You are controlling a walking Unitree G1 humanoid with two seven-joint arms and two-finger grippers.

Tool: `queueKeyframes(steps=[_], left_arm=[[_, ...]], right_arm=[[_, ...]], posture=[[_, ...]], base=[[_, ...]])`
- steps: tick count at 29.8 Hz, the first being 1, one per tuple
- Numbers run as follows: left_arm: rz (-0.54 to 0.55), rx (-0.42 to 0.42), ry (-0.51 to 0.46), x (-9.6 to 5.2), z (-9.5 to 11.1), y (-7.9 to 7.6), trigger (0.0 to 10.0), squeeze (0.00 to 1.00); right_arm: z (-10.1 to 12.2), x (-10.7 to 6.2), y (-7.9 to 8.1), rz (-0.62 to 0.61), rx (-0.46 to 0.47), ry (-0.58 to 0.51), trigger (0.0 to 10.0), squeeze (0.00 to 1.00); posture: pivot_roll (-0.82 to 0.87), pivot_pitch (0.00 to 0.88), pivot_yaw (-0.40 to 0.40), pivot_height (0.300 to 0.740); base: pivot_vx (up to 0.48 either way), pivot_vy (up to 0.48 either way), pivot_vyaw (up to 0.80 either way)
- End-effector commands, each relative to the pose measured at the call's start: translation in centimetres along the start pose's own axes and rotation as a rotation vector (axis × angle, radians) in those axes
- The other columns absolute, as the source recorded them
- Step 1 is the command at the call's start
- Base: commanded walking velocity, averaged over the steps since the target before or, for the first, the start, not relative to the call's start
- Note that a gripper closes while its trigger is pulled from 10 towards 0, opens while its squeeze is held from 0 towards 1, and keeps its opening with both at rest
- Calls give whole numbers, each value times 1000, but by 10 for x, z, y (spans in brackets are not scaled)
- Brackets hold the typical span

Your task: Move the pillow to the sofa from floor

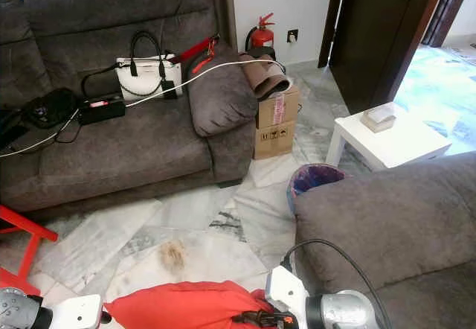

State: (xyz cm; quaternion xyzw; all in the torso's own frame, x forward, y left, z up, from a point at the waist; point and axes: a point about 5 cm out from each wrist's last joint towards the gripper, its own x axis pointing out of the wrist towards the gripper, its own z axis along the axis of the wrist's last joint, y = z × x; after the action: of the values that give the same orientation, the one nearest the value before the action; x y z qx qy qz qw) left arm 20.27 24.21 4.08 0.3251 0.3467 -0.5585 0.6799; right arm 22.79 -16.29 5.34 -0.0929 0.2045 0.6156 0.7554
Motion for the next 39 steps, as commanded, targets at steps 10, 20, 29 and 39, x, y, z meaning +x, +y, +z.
queueKeyframes(steps=[10,20,29,39], left_arm=[[5,87,40,-7,-3,5,10000,0],[15,136,86,-19,-1,12,10000,0],[342,219,34,-23,7,44,10000,0],[273,168,43,-14,-11,27,10000,0]], right_arm=[[15,1,4,53,-46,-46,10000,0],[6,3,-7,-62,-46,-9,10000,0],[2,5,-11,-104,-52,4,10000,0],[11,5,-4,-47,-47,-53,10000,0]], posture=[[47,101,92,740],[57,106,90,740],[57,103,96,740],[49,89,104,740]], base=[[0,0,0],[0,0,0],[0,0,0],[0,0,0]])
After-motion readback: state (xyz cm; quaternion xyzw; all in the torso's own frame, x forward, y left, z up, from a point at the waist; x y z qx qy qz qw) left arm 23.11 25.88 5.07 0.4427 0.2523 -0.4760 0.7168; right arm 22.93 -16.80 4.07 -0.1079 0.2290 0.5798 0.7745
